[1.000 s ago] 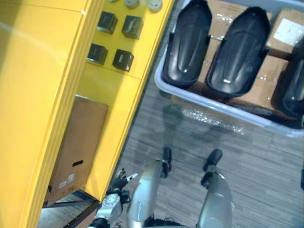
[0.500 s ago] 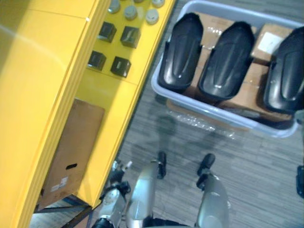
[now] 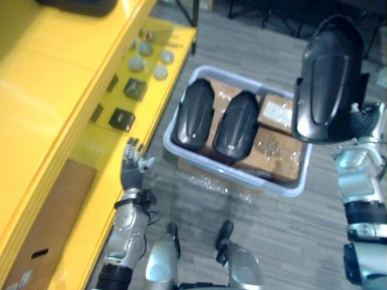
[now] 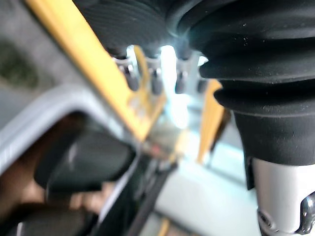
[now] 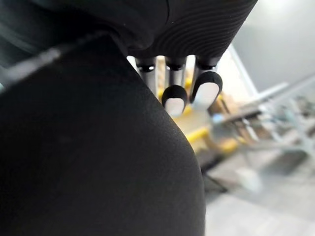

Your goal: Walk over and take plastic housings, then place them on the shelf

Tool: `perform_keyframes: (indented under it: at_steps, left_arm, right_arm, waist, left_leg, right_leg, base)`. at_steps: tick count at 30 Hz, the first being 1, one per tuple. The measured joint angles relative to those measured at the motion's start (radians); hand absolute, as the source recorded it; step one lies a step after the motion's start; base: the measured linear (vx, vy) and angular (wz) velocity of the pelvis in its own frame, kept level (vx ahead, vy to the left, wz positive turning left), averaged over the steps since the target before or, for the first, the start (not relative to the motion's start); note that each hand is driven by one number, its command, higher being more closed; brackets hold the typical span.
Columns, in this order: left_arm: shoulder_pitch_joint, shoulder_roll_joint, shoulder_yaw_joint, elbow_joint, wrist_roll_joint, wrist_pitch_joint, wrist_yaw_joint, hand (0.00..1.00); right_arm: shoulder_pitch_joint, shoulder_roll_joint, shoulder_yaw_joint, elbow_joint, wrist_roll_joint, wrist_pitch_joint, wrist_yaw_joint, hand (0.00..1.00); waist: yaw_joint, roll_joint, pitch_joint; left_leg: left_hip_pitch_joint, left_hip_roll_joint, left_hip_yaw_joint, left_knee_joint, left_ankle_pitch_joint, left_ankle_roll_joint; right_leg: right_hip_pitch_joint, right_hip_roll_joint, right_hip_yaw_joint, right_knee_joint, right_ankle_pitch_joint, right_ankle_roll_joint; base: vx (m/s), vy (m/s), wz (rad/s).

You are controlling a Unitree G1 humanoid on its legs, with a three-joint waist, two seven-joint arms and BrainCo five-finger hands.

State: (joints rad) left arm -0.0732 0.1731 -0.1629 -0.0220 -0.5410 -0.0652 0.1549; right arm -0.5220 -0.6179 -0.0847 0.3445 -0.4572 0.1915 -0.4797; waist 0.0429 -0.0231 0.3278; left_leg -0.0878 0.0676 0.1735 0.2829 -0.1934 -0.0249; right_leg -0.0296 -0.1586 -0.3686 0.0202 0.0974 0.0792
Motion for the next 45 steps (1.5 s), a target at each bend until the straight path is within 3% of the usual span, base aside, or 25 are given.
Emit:
perform_keyframes:
  at_steps: [2,7,11,18,25,38,45]
  left_arm:
    - [-0.048,0.017,-0.037,0.011,0.000,0.055,-0.018,0.00]
    - [-0.228,0.015,-0.059,0.176,-0.059,0.096,-0.020,0.00]
    - [-0.280,0.014,-0.079,0.238,-0.129,0.098,-0.018,0.00]
    - [-0.294,0.010,-0.093,0.269,-0.108,0.069,0.038,0.00]
    - [-0.297,-0.028,-0.099,0.277,-0.125,0.044,0.008,0.00]
    - [-0.325,-0.076,-0.208,0.154,-0.431,-0.033,-0.163,0.00]
    - [-0.326,-0.078,-0.214,0.123,-0.480,-0.038,-0.208,0.00]
  right_arm:
    - [0.001,0.004,0.034,-0.044,-0.034,-0.052,0.000,1.00]
    - [0.000,0.081,0.119,-0.103,-0.114,-0.202,-0.008,1.00]
    - [-0.001,0.142,0.149,-0.104,-0.159,-0.299,-0.047,1.00]
    - [-0.001,0.161,0.188,-0.120,-0.192,-0.397,-0.042,1.00]
    - [0.000,0.191,0.264,-0.120,-0.227,-0.411,-0.015,1.00]
    - [0.028,0.223,0.328,-0.036,-0.243,-0.402,0.002,1.00]
    - [0.028,0.246,0.344,-0.019,-0.246,-0.403,0.001,1.00]
  waist:
    - [-0.002,-0.001,-0.035]
    - [-0.020,-0.014,-0.107]
    - [-0.028,-0.023,-0.140]
    - [-0.032,-0.042,-0.165]
    - [-0.029,-0.048,-0.197]
    - [-0.028,-0.065,-0.230]
    - [-0.027,-0.074,-0.237]
  left_leg:
    - [0.025,-0.002,0.011,-0.024,0.002,-0.004]
    - [0.094,-0.005,0.037,-0.080,0.010,-0.015]
    - [0.122,-0.005,0.058,-0.104,0.014,-0.021]
    - [0.141,-0.007,0.058,-0.108,0.017,-0.025]
    - [0.144,-0.010,0.051,-0.133,0.043,-0.027]
    - [0.160,-0.018,0.030,-0.204,0.090,-0.028]
    - [0.160,-0.023,0.030,-0.202,0.092,-0.025]
  right_leg:
    - [0.021,0.004,0.014,-0.036,0.013,0.004]
    - [0.069,0.013,0.028,-0.080,0.024,0.004]
    - [0.076,0.016,0.045,-0.086,0.030,-0.002]
    - [0.099,0.018,0.047,-0.099,0.038,-0.002]
    - [0.099,0.018,0.039,-0.100,0.039,-0.003]
    - [0.098,0.018,0.017,-0.101,0.043,-0.008]
    - [0.098,0.013,0.016,-0.101,0.045,-0.006]
  base:
    - [0.08,0.012,-0.21]
    - [0.04,0.004,-0.15]
    - [-0.01,0.008,-0.13]
    - [-0.05,0.005,-0.01]
    - [-0.07,-0.010,0.05]
    - [-0.04,0.006,0.05]
    - [-0.02,0.022,0.01]
